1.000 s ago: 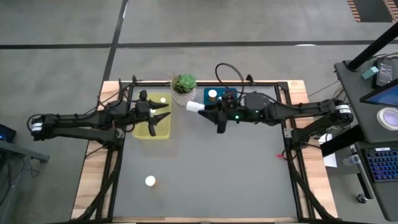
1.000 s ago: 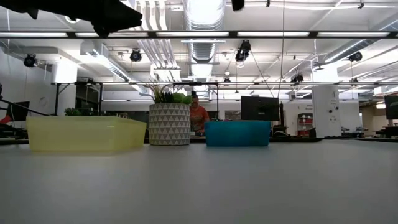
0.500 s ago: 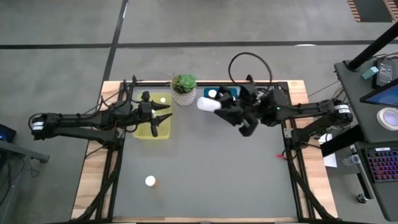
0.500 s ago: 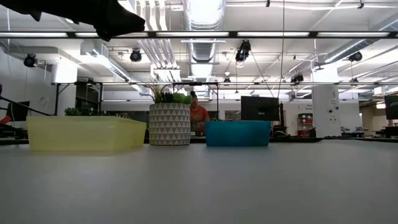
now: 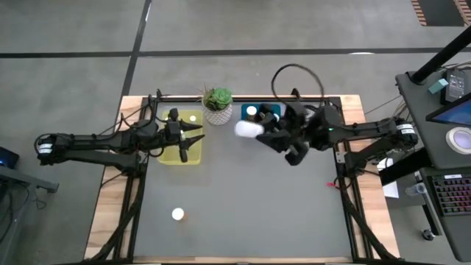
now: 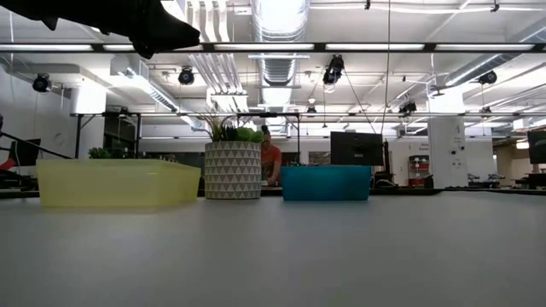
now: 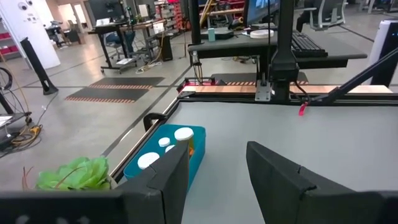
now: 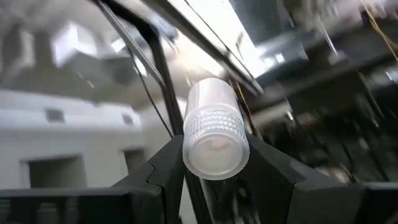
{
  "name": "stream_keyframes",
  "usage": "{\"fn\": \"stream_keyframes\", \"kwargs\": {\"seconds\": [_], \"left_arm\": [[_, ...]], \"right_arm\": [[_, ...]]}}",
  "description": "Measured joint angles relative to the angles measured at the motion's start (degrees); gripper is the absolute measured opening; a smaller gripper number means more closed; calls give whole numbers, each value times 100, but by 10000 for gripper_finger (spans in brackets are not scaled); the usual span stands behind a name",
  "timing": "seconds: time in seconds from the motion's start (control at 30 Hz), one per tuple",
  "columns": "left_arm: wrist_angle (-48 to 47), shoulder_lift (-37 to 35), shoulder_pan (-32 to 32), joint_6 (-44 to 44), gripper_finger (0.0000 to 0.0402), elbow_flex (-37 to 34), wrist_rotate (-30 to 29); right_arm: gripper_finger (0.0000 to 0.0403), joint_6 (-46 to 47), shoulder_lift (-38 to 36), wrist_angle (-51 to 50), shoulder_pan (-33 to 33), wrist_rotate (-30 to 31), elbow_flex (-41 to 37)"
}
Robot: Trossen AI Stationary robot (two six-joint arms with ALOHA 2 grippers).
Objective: Pick and place medicine bottles into bin by pill shape (circle, oval)
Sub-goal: Put the white tablet bottle into the yellow bin
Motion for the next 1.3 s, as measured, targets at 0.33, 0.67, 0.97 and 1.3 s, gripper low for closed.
{"fn": "stream_keyframes", "kwargs": {"seconds": [0.33, 0.67, 0.97, 1.3], "left_arm": [[-413, -498, 2, -42, 144, 0, 0], [-463, -450, 0, -192, 144, 0, 7], [-474, -82, 0, -363, 144, 0, 81], [-1418, 147, -2, -501, 145, 0, 919]], "right_arm": [[137, -139, 127, -3878, -327, 1263, 307], [137, -297, 1188, -6891, -515, 1189, 1342], [137, -1150, 2662, -8817, -571, 1175, 3001], [137, -2054, 3776, -9634, -577, 1224, 4716]]}}
